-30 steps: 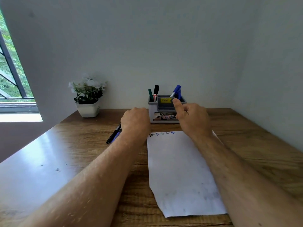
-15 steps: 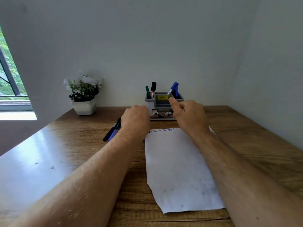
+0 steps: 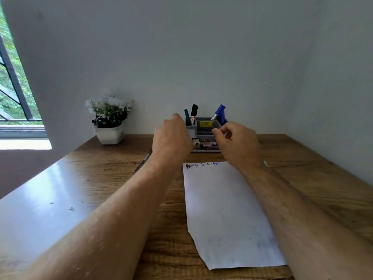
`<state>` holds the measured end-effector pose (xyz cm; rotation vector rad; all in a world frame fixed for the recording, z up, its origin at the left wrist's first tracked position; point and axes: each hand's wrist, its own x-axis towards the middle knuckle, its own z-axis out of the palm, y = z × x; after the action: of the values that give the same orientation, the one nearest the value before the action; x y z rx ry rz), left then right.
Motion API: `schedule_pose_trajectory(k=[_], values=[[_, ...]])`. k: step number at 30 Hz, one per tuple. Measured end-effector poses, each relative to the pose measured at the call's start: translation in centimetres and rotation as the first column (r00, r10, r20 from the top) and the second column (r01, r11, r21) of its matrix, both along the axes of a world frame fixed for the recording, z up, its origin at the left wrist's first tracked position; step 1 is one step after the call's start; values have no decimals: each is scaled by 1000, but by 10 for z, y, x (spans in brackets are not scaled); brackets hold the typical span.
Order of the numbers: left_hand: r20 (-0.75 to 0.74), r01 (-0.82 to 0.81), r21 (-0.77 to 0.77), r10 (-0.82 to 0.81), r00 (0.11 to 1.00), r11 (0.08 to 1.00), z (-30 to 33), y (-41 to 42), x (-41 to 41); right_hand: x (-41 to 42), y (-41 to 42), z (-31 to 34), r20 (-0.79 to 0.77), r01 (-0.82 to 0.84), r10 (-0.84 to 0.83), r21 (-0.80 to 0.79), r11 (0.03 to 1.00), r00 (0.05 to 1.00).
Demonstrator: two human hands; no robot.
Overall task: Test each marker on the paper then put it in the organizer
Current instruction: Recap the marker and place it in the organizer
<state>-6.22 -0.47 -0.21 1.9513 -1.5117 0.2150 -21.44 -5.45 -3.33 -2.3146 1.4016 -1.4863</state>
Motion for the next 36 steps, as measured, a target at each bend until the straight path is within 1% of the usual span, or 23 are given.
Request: schedule_pose_trajectory(k=[2, 3, 5, 7, 11, 13, 14, 16, 18, 19, 21, 22, 23, 25, 26, 29, 30, 32, 34, 36], values=[[-82, -8, -49, 4, 997, 999, 10, 6, 1, 2, 4, 2, 11, -50, 51, -62, 997, 999], [-95, -28, -54, 23, 995, 998, 14, 10, 2, 3, 5, 2, 7, -68, 69, -81, 994, 998], [-89, -64, -61, 59, 994, 996, 22, 18, 5, 4, 6, 2, -8, -86, 85, -73, 994, 996], [-123, -59, -85, 48, 991, 995, 28, 24, 5, 4, 6, 2, -10, -94, 94, -52, 994, 996], [-215, 77, -124, -103, 971, 989, 35, 26, -9, 6, 6, 3, 27, -158, 160, -69, 985, 987], [-272, 174, -106, -197, 942, 979, 33, 22, -18, 6, 8, 3, -36, -173, 170, -108, 979, 985], [-306, 217, -96, -236, 922, 971, 31, 20, -21, 5, 8, 3, -89, -157, 146, -131, 979, 985], [-401, 272, -133, -303, 865, 953, 25, 15, -23, 1, 5, 2, -179, -79, 49, -162, 984, 983], [-542, 275, -244, -366, 757, 930, 20, 14, -22, -2, 1, 1, -215, 1, -29, -131, 991, 976], [-593, 261, -304, -396, 701, 916, 18, 13, -21, -3, 0, 1, -211, 17, -36, -90, 996, 977], [-676, 258, -386, -462, 575, 886, 13, 12, -21, -2, 0, 1, -171, -1, 6, 27, 1000, 985], [-707, 270, -408, -489, 511, 872, 11, 11, -22, -1, -1, 0, -168, -9, 21, 73, 997, 986], [-730, 277, -418, -501, 466, 865, 9, 10, -23, -1, -2, -1, -184, -11, 28, 92, 996, 983], [-757, 273, -416, -497, 425, 867, 5, 7, -22, -1, -1, -1, -199, -30, 55, 127, 991, 978], [-762, 277, -409, -493, 420, 869, 3, 5, -21, -1, 0, -1, -167, -81, 105, 144, 986, 980], [-745, 337, -385, -505, 436, 859, -3, 3, -21, 5, 6, 1, 18, -263, 264, 166, 950, 964], [-748, 357, -386, -515, 418, 851, -5, 3, -22, 7, 7, 1, 51, -287, 283, 160, 945, 958], [-775, 365, -396, -520, 359, 843, -7, 2, -23, 9, 11, 2, 45, -275, 271, 143, 951, 962], [-801, 341, -414, -515, 304, 844, -7, 1, -23, 8, 10, 3, 17, -251, 251, 129, 959, 968], [-816, 303, -457, -530, 230, 836, -6, 0, -21, 5, 9, 4, 0, -234, 236, 133, 963, 972]])
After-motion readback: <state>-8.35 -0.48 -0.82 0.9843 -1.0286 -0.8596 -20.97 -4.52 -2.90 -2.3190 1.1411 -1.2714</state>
